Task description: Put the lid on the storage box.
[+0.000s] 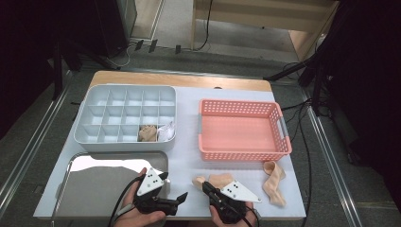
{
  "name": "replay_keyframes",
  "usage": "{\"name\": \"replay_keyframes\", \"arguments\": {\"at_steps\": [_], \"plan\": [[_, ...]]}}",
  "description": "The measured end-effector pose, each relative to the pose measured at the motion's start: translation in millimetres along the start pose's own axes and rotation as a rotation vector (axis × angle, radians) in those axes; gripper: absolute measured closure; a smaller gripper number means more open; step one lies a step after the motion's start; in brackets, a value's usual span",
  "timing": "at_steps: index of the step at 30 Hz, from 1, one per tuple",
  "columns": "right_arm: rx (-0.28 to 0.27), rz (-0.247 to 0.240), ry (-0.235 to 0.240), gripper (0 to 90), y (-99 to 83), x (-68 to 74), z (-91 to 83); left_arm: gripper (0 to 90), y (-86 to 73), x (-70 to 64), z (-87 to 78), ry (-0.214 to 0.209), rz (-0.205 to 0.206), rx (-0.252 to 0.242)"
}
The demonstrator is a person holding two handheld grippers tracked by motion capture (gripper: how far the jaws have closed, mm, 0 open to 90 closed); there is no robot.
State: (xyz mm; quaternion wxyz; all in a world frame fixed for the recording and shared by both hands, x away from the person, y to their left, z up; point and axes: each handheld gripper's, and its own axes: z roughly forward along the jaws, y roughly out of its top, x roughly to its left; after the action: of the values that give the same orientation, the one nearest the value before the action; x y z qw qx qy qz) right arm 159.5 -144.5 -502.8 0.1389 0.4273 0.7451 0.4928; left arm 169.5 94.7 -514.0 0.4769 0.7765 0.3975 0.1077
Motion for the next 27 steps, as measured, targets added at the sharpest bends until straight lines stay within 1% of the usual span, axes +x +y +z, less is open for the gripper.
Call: {"name": "replay_keyframes", "arguments": {"at_steps": [1,2,4,6,7,8,9,10,12,13,14,15,16,17,18,19,20,21,23,24,25,26,27], "plan": [[0.0,-0.002,0.006,87.4,0.7,0.4,-0.3,10.2,0.3,-1.1,2.8,0.005,0.01,0.012],[0.0,-0.006,0.014,87.4,1.5,0.8,-0.5,15.4,0.4,-2.0,6.1,0.014,0.022,0.016],[-0.009,-0.013,0.031,87.3,3.1,1.5,-0.9,16.7,1.8,-2.0,11.0,0.002,0.043,0.034],[-0.006,-0.023,0.047,87.3,4.7,2.4,-2.2,22.4,3.8,-1.5,14.0,0.009,0.053,0.024],[-0.007,-0.028,0.056,87.3,5.3,2.8,-2.8,25.0,4.6,-0.8,14.7,0.006,0.056,0.025],[-0.014,-0.033,0.074,87.3,6.0,2.6,-3.1,32.2,5.5,0.0,17.4,0.001,0.078,0.021],[-0.014,-0.033,0.074,87.3,6.0,2.6,-3.1,36.2,5.5,0.0,17.4,0.001,0.078,0.021],[-0.017,-0.035,0.085,87.3,6.3,2.2,-3.5,36.2,5.7,-0.2,18.8,-0.007,0.092,0.018],[-0.016,-0.027,0.1,87.3,7.3,2.8,-4.1,43.3,6.0,-0.8,21.0,-0.038,0.113,0.005],[-0.018,-0.038,0.11,87.3,7.9,2.5,-3.5,47.4,6.2,-1.1,21.9,-0.058,0.119,0.003],[-0.018,-0.039,0.12,87.3,8.4,3.0,-3.3,49.6,6.4,-1.3,22.8,-0.076,0.128,-0.002],[-0.016,-0.047,0.135,87.3,9.0,4.0,-2.4,58.6,6.3,-2.0,23.2,-0.083,0.136,-0.007],[-0.016,-0.047,0.135,87.3,9.0,4.0,-2.4,63.2,6.1,-3.1,23.4,-0.09,0.138,-0.012],[-0.01,-0.042,0.14,86.7,9.0,4.3,-1.9,69.7,6.0,-3.7,23.2,-0.092,0.152,-0.013],[-0.01,-0.042,0.14,86.7,9.0,4.3,-1.9,69.7,5.8,-4.7,22.8,-0.09,0.162,-0.011],[-0.014,-0.036,0.142,85.3,9.0,3.7,-1.7,75.7,6.0,-4.7,22.1,-0.103,0.162,-0.003],[-0.027,-0.023,0.143,80.8,9.7,1.0,-2.5,84.4,6.6,-4.0,21.5,-0.116,0.149,0.005],[-0.031,-0.008,0.149,79.6,10.3,-0.8,-4.1,86.0,7.3,-2.5,21.4,-0.119,0.126,0.007],[-0.051,0.006,0.137,76.5,11.6,-5.7,-8.9,87.5,8.8,2.3,20.1,-0.137,0.079,0.015],[-0.051,0.006,0.137,76.5,11.6,-5.7,-8.9,87.5,9.2,3.7,18.9,-0.128,0.075,0.016],[-0.065,0.028,0.122,76.5,12.6,-12.7,-15.4,87.9,9.5,5.1,17.8,-0.126,0.071,0.018],[-0.065,0.028,0.122,76.5,12.6,-12.7,-15.4,87.9,9.8,6.4,16.9,-0.127,0.064,0.019],[-0.073,0.036,0.114,76.1,12.7,-16.4,-18.5,88.0,10.0,8.0,16.3,-0.132,0.059,0.018]]}}
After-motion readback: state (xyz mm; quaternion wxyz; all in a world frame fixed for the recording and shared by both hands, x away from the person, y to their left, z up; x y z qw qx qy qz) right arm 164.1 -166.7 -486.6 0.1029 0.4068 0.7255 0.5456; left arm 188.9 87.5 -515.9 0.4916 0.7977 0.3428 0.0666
